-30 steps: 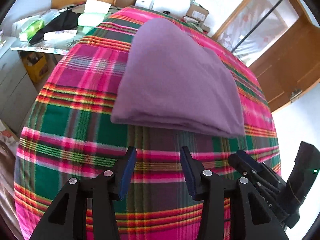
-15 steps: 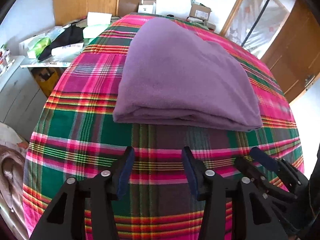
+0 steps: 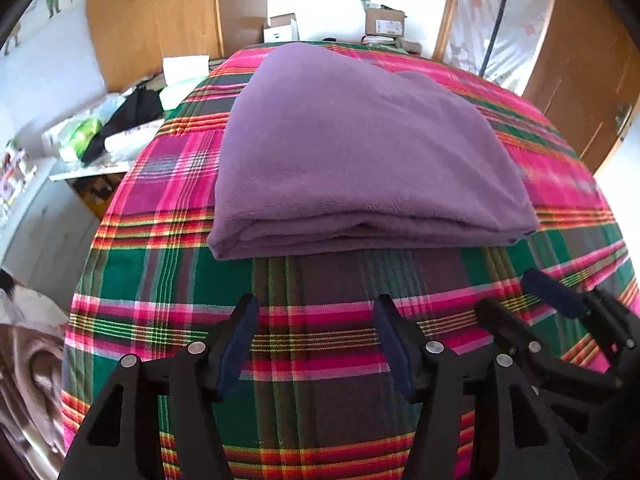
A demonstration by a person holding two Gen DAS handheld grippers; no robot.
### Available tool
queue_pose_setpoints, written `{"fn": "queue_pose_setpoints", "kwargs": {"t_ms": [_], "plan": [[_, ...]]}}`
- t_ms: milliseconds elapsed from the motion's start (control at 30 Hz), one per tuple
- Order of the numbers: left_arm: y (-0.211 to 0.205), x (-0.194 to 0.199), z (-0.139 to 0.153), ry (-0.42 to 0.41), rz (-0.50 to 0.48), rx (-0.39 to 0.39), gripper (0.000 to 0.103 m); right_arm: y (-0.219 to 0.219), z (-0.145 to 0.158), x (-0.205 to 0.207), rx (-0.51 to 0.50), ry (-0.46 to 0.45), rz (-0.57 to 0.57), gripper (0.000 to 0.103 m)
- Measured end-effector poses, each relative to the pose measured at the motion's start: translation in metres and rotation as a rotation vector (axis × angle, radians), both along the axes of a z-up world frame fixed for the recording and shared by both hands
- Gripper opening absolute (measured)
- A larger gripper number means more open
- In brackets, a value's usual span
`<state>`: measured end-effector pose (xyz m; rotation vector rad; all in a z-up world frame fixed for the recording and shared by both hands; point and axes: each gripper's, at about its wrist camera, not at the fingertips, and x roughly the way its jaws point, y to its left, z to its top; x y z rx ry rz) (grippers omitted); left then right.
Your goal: Fold clothes
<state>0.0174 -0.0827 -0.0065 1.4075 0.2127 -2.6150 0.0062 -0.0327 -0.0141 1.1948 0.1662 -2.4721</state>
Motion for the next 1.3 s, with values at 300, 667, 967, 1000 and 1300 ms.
{"fn": "queue_pose_setpoints", "kwargs": {"t_ms": [300,667,967,1000,1300], "plan": [[0.002,0.001,-0.003,0.016,0.005,-0.034,0.068,0.008,0.001,-0.002,-0.004,-0.001,-0.036,0.056],[0.002,-0.001,-0.004,0.017,0.023,-0.031,0.071,0.012,0.001,-0.009,0.057,0.011,-0.083,0.061],[0.004,-0.003,-0.004,0.021,0.037,-0.034,0.073,0.022,-0.001,-0.015,0.066,0.001,-0.146,0.073],[0.004,-0.003,-0.004,0.021,0.038,-0.035,0.073,0.023,-0.001,-0.015,0.066,0.001,-0.146,0.073],[0.003,-0.003,-0.004,0.022,0.042,-0.033,0.074,0.021,-0.002,-0.013,0.066,0.000,-0.146,0.074]]}}
